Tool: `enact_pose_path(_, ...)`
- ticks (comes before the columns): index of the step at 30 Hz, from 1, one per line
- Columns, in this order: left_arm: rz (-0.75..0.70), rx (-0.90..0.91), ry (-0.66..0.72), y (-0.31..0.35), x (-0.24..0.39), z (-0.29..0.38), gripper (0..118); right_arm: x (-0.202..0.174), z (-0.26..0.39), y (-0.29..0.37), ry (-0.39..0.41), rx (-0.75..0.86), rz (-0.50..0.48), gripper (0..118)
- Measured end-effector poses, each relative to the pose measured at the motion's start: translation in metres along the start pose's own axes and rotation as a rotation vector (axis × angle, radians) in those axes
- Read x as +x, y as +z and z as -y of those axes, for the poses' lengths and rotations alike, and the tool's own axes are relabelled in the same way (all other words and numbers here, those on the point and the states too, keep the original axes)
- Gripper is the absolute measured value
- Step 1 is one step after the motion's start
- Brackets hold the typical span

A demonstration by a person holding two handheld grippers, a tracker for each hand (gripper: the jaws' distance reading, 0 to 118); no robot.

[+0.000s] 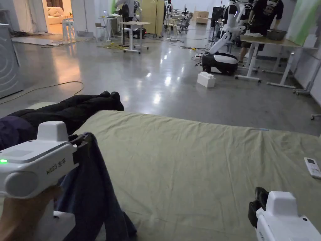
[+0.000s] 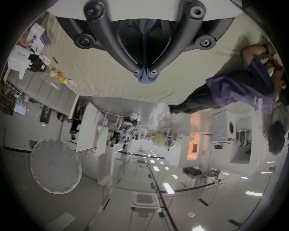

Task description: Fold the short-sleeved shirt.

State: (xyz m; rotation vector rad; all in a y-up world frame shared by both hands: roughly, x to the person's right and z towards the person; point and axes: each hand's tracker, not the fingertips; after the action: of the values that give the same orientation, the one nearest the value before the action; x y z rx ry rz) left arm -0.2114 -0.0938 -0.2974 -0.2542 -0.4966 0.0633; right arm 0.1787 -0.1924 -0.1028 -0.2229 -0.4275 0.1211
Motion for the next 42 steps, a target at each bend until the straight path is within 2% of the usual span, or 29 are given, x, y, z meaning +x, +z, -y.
enact_pose_path(6, 0.170, 0.032, -0.029, -0.021, 0.085, -0.026, 4, 0.030, -0.003, 0.018, -0.018, 0.011, 0.048, 1)
enact_pose_path(12, 0.338, -0.008, -0.058, -0.045, 0.167, -0.011, 4, 0.057, -0.005, 0.039, -0.013, 0.043, 0.102, 1)
enact_pose_path(19, 0.468, -0.212, -0.103, -0.065, 0.240, 0.065, 4, 0.081, 0.007, 0.054, -0.026, 0.016, 0.148, 1)
enact_pose_path(25, 0.543, -0.377, -0.154, -0.060, 0.265, 0.149, 6, 0.084, 0.026, 0.054, -0.021, -0.035, 0.151, 1)
enact_pose_path(27, 0.552, -0.396, -0.161, -0.056, 0.267, 0.168, 16, 0.083, 0.030, 0.052, -0.019, -0.049, 0.147, 1)
enact_pose_path(29, 0.560, -0.415, -0.161, -0.049, 0.266, 0.180, 19, 0.081, 0.034, 0.049, -0.019, -0.065, 0.140, 1)
enact_pose_path(30, 0.558, -0.429, -0.164, -0.048, 0.264, 0.183, 28, 0.079, 0.035, 0.047, -0.024, -0.074, 0.136, 1)
enact_pose_path(31, 0.548, -0.439, -0.167, -0.047, 0.261, 0.184, 53, 0.078, 0.036, 0.045, -0.023, -0.075, 0.133, 1)
enact_pose_path(32, 0.536, -0.444, -0.170, -0.046, 0.258, 0.184, 71, 0.076, 0.035, 0.044, -0.021, -0.079, 0.130, 1)
enact_pose_path(33, 0.530, -0.419, -0.166, -0.045, 0.250, 0.181, 81, 0.075, 0.034, 0.044, -0.020, -0.080, 0.126, 1)
enact_pose_path(42, 0.237, -0.083, -0.025, -0.040, 0.167, 0.111, 82, 0.058, 0.014, 0.031, -0.035, -0.044, 0.095, 1)
